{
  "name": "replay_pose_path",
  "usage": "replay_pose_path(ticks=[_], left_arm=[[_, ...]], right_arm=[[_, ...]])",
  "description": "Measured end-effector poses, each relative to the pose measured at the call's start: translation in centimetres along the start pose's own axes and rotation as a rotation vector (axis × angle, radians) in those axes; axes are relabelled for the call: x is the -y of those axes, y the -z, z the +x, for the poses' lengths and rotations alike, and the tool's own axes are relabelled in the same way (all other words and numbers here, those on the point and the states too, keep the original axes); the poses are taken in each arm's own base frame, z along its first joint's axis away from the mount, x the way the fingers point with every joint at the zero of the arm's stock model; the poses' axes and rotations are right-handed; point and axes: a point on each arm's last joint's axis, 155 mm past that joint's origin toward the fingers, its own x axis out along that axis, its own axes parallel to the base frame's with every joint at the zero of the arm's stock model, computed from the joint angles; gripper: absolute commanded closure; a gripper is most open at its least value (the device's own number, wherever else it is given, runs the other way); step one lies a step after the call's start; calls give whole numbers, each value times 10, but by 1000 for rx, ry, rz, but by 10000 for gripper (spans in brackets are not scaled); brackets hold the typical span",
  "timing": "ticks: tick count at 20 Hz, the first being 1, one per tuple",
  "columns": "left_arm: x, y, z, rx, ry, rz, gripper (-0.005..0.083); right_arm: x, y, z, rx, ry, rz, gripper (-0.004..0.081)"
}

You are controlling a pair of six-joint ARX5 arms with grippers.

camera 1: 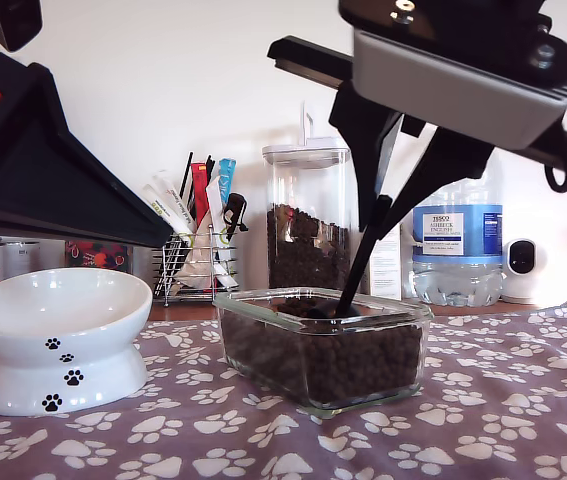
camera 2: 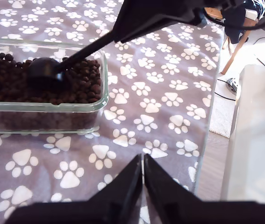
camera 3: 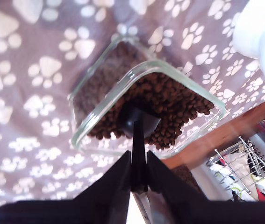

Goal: Measure one spoon of cat food and pour it into the food bowl

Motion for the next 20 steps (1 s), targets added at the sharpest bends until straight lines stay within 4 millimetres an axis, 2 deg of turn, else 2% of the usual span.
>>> replay_pose_path(ticks=[3, 5, 9, 15, 20], left_arm=[[0, 0, 0, 1, 0, 1, 793], [0, 0, 0, 2, 0, 1, 793], [0, -1, 0, 2, 0, 1, 793], [0, -2, 0, 6, 0, 3, 793], [0, -3, 0, 11, -1, 6, 792]], right_arm=[[14, -8, -1, 34, 58, 115, 783], [20, -14, -3, 50, 76, 132, 783], [18, -15, -3, 55, 66, 189, 783], [-6, -28, -3, 103, -30, 178, 783], [7, -41, 0, 172, 11, 250, 783]])
